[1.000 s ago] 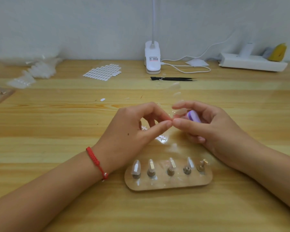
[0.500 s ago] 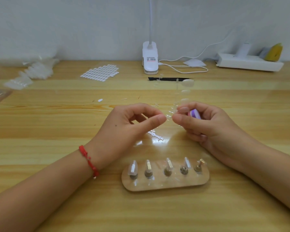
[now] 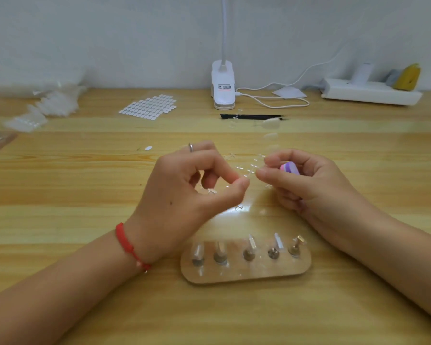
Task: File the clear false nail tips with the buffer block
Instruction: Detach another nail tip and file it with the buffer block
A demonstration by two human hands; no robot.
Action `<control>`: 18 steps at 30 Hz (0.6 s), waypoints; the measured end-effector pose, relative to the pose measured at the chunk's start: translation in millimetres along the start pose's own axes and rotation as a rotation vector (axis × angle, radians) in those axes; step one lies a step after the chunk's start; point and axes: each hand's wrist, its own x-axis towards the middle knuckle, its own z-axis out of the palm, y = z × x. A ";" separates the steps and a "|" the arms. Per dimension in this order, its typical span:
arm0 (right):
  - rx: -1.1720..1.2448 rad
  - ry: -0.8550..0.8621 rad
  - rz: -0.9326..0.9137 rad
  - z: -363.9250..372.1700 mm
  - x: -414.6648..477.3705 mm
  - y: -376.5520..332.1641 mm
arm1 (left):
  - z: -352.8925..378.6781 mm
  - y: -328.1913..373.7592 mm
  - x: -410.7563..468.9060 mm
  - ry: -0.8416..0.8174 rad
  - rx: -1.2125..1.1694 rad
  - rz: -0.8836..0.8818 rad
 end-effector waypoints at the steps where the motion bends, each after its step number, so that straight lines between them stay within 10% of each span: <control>1: -0.041 0.010 -0.013 1.3 -0.7 0.2 | 0.5 3.4 -1.5 0.010 0.070 0.110; 4: -0.248 -0.006 -0.042 2.7 -2.5 0.0 | 2.4 7.0 -4.6 0.007 0.105 0.211; 10: 0.337 -0.131 0.113 -7.6 6.9 -2.0 | -2.1 -0.9 0.8 0.062 -0.158 -0.138; 18: 0.228 -0.201 0.026 -7.4 1.9 -0.8 | 0.4 -3.8 5.3 -0.074 -0.381 -0.365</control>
